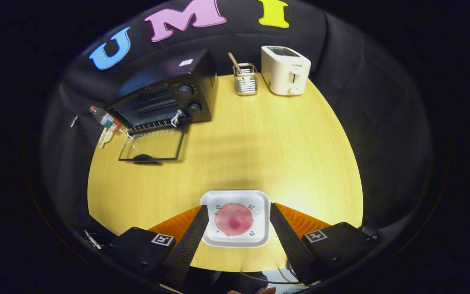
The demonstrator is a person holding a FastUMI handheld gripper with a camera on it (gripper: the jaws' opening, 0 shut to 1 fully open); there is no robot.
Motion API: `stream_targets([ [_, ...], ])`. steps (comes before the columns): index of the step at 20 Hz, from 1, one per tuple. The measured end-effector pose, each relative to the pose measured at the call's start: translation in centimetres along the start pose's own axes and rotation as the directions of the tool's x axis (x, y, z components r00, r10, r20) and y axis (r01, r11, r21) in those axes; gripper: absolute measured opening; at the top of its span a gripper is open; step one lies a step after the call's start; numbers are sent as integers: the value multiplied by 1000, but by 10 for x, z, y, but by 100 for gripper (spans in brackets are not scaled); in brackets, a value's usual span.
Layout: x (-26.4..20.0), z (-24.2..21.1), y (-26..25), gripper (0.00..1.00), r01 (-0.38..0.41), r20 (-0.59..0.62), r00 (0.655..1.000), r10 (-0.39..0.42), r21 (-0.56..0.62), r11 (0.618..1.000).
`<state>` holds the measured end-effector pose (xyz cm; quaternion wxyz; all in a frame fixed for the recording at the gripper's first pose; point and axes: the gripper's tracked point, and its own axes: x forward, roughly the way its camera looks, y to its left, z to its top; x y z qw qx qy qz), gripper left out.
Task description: Open the toaster oven, put the food inside, and close the toaster oven door.
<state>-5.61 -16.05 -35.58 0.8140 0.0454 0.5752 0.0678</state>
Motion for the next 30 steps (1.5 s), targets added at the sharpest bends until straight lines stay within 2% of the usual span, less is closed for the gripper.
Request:
stream_targets([
  [4,46,-36,-28,99,-27,-188,982,30,18,999],
  [6,70,-54,-30,91,-41,-257,965,44,17,999],
  [8,86,-64,-35,77,-37,-286,958,34,-5,999],
  [10,93,-71,-42,52,-8,-324,946,-1,-26,1000],
  [13,96,-66,-37,14,-43,-308,951,39,-6,999],
  [14,96,-66,-36,13,-86,-309,948,73,-28,996],
  [15,96,-67,-36,7,-116,-312,945,101,-28,993],
  [16,93,-65,-36,8,-142,-311,941,133,-8,990],
  [19,94,-65,-32,5,-231,-290,922,256,117,966],
  [23,73,-66,-21,5,-370,-196,876,441,315,874],
  [27,56,-60,-1,5,-425,-57,852,520,503,753],
  [30,36,-64,18,5,-432,7,855,518,561,706],
])
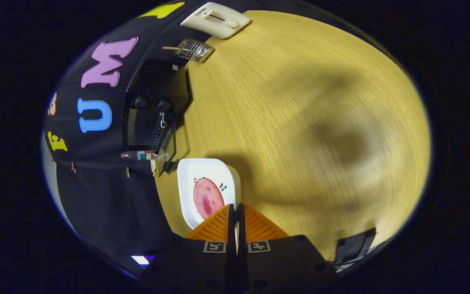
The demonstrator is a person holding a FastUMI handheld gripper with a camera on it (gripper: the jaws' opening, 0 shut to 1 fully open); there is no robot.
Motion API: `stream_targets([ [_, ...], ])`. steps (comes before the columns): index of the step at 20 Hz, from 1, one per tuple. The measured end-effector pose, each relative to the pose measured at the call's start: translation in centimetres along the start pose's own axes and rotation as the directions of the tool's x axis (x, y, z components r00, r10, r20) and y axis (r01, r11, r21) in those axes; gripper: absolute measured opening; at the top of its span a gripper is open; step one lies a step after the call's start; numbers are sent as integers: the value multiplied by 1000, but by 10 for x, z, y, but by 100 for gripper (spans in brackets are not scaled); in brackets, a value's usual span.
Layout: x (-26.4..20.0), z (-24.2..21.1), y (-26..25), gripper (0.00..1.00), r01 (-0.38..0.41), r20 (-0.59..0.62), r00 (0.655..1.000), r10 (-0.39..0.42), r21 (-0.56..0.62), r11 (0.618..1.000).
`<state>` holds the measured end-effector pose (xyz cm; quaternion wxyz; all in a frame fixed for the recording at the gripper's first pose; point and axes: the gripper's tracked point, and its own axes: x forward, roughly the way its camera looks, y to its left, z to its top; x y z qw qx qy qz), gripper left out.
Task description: Open the toaster oven, put the food inside, and close the toaster oven door.
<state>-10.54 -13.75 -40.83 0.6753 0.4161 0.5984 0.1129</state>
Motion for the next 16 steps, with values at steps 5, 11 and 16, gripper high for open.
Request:
stream_targets([
  [5,10,-32,43,5,-32,57,998,29,49,998],
  [11,43,-59,96,5,-39,120,992,36,17,999],
  [16,88,-62,147,5,-44,185,982,36,36,998],
])
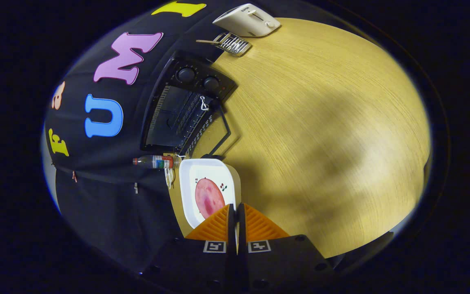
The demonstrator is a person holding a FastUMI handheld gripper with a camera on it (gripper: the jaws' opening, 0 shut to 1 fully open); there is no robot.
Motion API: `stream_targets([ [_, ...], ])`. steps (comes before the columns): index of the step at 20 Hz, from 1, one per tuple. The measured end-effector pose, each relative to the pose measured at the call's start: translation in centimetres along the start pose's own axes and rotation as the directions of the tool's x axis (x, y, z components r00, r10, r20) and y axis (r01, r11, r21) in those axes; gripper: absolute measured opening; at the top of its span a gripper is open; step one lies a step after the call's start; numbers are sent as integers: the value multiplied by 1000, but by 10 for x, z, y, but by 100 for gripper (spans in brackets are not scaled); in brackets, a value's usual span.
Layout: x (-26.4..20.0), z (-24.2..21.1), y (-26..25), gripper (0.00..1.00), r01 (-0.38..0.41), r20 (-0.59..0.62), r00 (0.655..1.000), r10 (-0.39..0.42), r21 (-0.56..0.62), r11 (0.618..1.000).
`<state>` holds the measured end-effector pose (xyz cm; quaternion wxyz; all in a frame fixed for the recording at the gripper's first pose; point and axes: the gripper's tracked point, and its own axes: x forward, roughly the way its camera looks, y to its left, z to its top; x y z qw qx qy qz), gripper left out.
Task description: Open the toaster oven, put the food inside, and close the toaster oven door.
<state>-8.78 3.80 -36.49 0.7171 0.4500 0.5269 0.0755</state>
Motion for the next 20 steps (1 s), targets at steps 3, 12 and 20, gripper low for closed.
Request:
stream_targets([
  [3,22,7,34,5,-22,80,997,14,91,996],
  [12,79,52,95,5,-79,307,951,-35,352,933],
  [20,115,98,104,5,-102,428,896,-118,457,884],
])
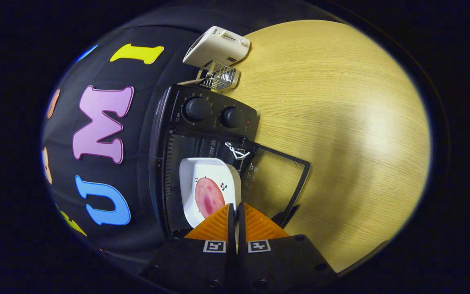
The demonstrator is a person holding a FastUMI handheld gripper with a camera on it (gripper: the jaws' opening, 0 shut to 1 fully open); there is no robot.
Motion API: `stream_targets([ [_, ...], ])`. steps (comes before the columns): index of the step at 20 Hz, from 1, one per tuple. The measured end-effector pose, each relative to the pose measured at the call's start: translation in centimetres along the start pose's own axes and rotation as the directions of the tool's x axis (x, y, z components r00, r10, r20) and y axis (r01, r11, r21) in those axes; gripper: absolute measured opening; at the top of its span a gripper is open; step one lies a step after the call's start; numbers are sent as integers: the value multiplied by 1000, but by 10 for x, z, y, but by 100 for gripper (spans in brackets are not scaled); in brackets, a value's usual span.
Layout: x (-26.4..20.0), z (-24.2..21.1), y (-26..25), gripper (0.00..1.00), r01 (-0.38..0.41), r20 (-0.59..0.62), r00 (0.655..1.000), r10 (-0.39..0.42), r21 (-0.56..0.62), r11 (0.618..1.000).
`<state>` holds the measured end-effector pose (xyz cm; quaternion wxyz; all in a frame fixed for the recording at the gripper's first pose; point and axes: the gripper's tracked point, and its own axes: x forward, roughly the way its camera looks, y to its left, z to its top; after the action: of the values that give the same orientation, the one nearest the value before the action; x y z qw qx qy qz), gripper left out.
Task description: Open the toaster oven, put the food inside, and close the toaster oven door.
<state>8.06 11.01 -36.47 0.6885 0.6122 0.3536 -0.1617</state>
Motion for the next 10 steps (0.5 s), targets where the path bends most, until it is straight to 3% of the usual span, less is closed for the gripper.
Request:
stream_targets([
  [10,72,-18,37,5,-15,91,996,-1,181,983],
])
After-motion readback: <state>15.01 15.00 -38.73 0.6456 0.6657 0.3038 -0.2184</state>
